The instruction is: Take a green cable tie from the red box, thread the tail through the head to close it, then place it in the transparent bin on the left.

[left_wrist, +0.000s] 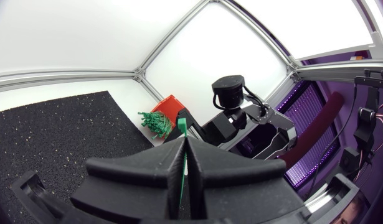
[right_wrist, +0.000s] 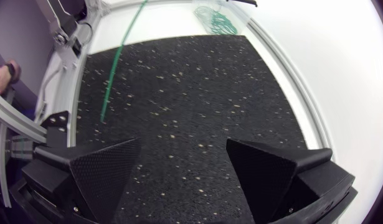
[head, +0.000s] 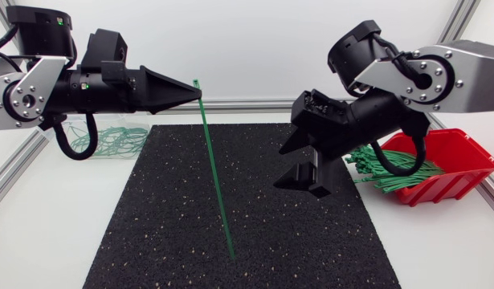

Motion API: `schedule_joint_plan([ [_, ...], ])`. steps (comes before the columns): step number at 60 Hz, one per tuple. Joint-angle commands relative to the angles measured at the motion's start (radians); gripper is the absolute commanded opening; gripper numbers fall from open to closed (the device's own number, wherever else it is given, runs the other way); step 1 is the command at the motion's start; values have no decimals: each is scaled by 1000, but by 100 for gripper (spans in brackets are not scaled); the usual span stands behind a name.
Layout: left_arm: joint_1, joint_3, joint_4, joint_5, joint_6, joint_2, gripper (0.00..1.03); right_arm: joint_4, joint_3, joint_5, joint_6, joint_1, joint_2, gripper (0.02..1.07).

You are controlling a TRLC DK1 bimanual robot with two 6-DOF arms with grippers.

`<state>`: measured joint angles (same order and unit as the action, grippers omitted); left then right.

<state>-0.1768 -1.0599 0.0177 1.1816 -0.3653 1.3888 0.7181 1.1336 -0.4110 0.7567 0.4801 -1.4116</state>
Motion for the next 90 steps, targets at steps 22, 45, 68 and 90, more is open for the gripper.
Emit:
schedule_joint_plan([
  [22, 2, -68, -59, 24, 25, 75, 4, -999, -537, 535, 782, 313, 168, 104],
  [45, -4, -89, -82, 18, 26, 118, 4, -1445, -775, -37, 1254, 267, 82, 102],
  [68, -7, -123, -140, 16, 26, 167, 4, -1620, -873, -186, 1261, 339, -30, 79],
  [90, -23, -147, -162, -2, 28, 185, 4, -1662, -848, -204, 1274, 275, -115, 66],
])
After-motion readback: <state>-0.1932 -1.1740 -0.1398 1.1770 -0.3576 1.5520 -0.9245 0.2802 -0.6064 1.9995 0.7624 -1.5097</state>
